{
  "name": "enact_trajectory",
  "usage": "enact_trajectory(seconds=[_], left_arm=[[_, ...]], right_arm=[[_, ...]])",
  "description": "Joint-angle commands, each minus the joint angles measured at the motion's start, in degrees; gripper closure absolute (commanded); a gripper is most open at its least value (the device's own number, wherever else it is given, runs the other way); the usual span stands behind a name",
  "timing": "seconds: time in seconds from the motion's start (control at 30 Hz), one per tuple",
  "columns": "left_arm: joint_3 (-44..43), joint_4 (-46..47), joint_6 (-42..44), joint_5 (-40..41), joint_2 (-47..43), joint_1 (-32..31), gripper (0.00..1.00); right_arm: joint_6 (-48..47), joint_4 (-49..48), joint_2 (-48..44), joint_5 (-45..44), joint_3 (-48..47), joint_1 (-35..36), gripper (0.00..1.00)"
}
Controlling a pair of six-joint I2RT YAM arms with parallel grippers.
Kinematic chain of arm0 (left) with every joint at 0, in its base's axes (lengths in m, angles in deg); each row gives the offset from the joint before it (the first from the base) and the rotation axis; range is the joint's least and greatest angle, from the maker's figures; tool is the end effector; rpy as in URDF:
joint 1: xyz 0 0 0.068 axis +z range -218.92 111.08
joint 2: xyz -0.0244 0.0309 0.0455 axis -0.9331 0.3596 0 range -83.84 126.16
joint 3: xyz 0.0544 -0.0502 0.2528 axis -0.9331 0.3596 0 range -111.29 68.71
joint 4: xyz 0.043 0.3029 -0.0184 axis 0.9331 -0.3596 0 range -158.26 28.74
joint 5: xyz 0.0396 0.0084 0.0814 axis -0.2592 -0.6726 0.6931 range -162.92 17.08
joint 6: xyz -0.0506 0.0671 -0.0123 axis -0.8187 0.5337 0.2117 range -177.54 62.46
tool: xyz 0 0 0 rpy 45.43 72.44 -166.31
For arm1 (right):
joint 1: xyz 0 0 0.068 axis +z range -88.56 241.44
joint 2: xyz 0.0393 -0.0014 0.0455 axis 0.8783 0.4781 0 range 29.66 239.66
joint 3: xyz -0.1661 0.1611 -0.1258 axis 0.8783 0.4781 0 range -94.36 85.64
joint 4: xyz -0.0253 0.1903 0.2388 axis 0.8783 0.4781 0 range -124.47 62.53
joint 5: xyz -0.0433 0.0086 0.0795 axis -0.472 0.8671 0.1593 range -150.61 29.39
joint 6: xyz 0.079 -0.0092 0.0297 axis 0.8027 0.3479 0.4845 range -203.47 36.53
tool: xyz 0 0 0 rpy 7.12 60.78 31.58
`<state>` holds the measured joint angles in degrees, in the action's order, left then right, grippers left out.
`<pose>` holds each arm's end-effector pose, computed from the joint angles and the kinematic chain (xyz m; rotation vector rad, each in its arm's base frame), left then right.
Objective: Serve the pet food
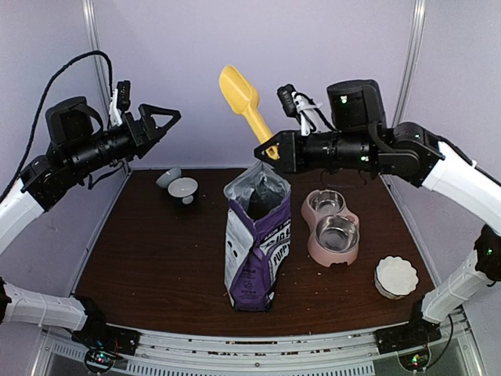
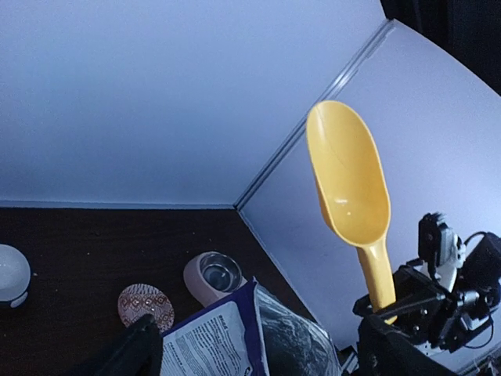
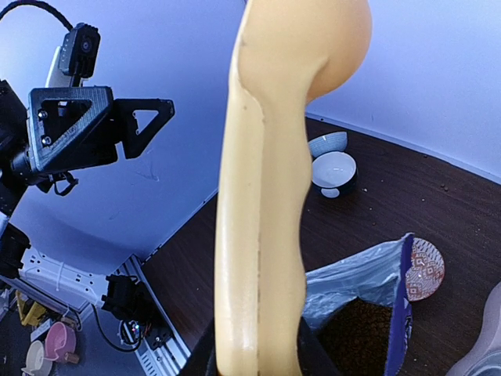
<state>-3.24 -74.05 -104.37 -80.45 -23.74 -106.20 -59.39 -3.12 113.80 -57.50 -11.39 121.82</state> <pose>0.2449 -0.1988 0.4503 -0.0325 1.7326 -1.2240 0.1976 0.3554 0.4431 -0.6717 1.9214 1.0263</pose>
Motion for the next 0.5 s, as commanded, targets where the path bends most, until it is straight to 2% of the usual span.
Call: enact_trajectory(seconds=[0.0,0.13,0.27,0.4,0.47], left_arm=[[-10.4,-12.34,19.31,-19.99,4.01,1.23,0.1],[-18.27,-23.35,27.55,-25.43,8.18,1.24,0.1],[-20.67,-26.3,30.94,-30.49,9.96,1.24,0.1],[-23.15,-30.1,33.36,-32.05,11.73,1.23,0.1],[-23.79,-30.61,33.49,-34.04,12.56,1.24,0.15]], right_arm=[[-3.51,7.94,-4.57,15.95,0.87,-4.25,0.93],[-5.79,12.75,-7.08,24.96,2.31,-4.72,0.93],[-4.31,12.22,-9.63,34.64,6.04,-4.61,0.93],[-2.48,9.49,-11.99,40.51,9.87,-4.62,0.93],[-2.48,9.56,-12.22,42.47,10.44,-4.66,0.93]])
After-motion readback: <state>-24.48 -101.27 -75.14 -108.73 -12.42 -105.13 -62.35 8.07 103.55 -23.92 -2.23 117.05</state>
